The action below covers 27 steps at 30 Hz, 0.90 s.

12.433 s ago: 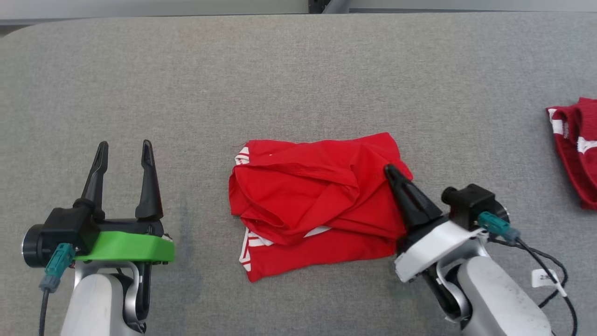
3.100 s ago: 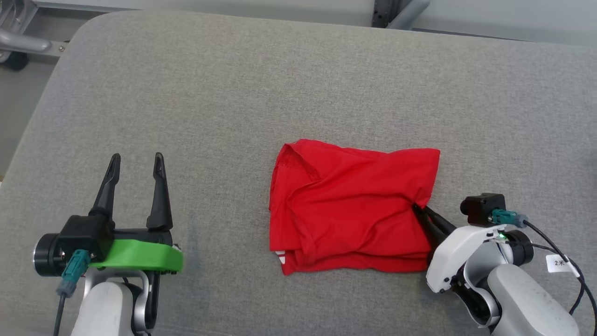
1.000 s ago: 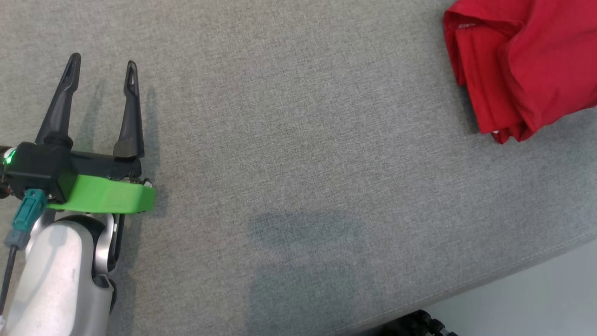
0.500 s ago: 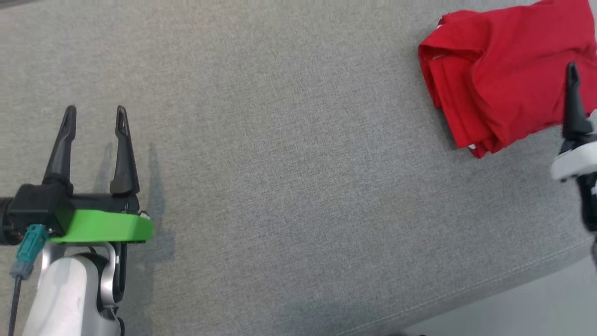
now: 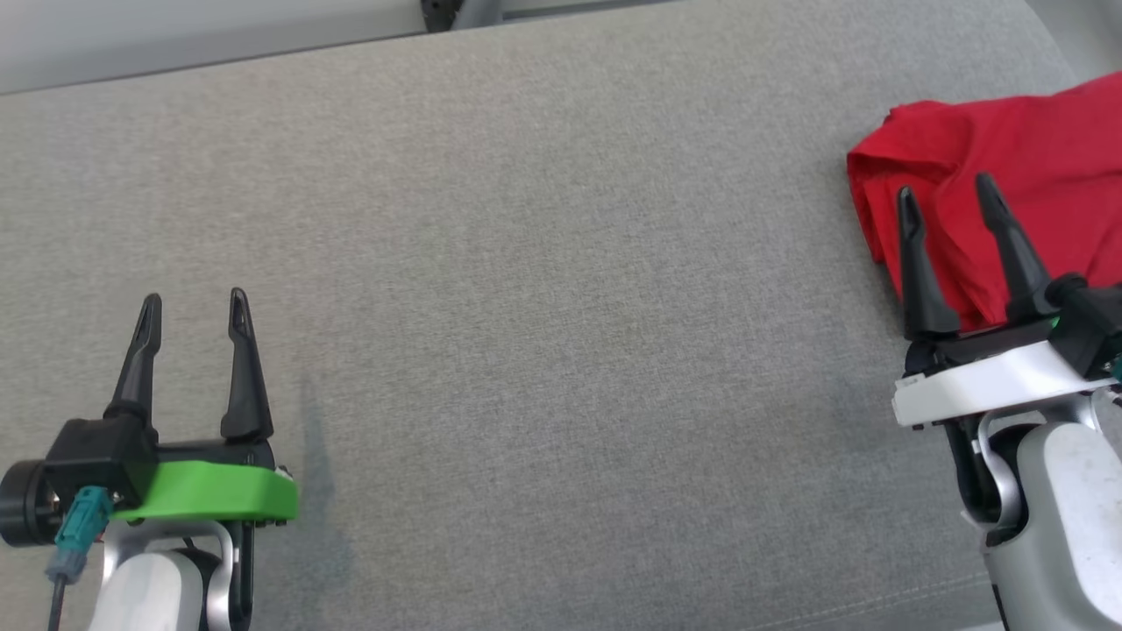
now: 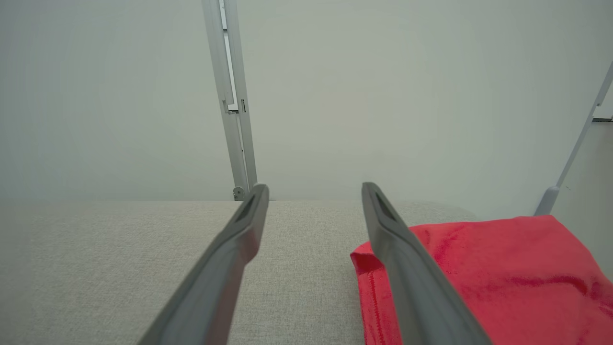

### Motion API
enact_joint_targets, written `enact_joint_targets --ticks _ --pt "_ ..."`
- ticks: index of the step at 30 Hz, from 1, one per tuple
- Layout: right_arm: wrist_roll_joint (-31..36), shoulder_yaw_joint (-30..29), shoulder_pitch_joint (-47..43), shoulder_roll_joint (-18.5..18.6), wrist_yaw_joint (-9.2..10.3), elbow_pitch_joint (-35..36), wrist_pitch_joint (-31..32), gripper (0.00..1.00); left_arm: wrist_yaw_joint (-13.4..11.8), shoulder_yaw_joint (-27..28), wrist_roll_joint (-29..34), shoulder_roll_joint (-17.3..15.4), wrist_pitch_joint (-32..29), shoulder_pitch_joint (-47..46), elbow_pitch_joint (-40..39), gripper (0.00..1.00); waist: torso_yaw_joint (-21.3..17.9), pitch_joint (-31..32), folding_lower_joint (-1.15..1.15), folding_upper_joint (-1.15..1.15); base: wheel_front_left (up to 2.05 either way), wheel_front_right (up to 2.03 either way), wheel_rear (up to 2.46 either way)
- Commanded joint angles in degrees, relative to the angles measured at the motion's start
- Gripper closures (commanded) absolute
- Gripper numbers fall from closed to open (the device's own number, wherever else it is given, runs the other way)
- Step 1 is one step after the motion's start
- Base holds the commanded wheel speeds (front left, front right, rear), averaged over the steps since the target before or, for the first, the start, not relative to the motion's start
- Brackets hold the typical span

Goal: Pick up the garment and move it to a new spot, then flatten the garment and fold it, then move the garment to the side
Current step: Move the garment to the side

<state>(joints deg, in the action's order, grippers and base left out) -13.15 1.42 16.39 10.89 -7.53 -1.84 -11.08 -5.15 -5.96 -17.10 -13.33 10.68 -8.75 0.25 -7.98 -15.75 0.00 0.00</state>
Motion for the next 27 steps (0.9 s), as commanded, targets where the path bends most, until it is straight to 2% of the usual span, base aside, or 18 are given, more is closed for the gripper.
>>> enact_joint_targets --ticks 1,14,27 --pt "0.36 0.20 -1.24 -0.29 0.09 0.46 0.35 0.00 -0.38 -0.04 -0.05 0.23 0.38 0.98 -0.03 0.00 2.83 3.05 0.00 0.00 0.00 0.00 0.00" --pt "0.53 1.13 -7.84 -2.15 0.09 0.95 2.50 0.00 -0.36 -1.39 -0.84 0.10 -0.51 5.79 1.09 0.00 4.66 10.44 0.00 0.00 0.00 0.00 0.00" --pt "1.48 -0.75 -14.59 -2.67 0.09 2.28 4.56 0.00 -0.76 -2.29 -1.33 -0.76 -1.78 11.13 0.77 0.00 4.95 15.30 0.00 0.00 0.00 0.00 0.00"
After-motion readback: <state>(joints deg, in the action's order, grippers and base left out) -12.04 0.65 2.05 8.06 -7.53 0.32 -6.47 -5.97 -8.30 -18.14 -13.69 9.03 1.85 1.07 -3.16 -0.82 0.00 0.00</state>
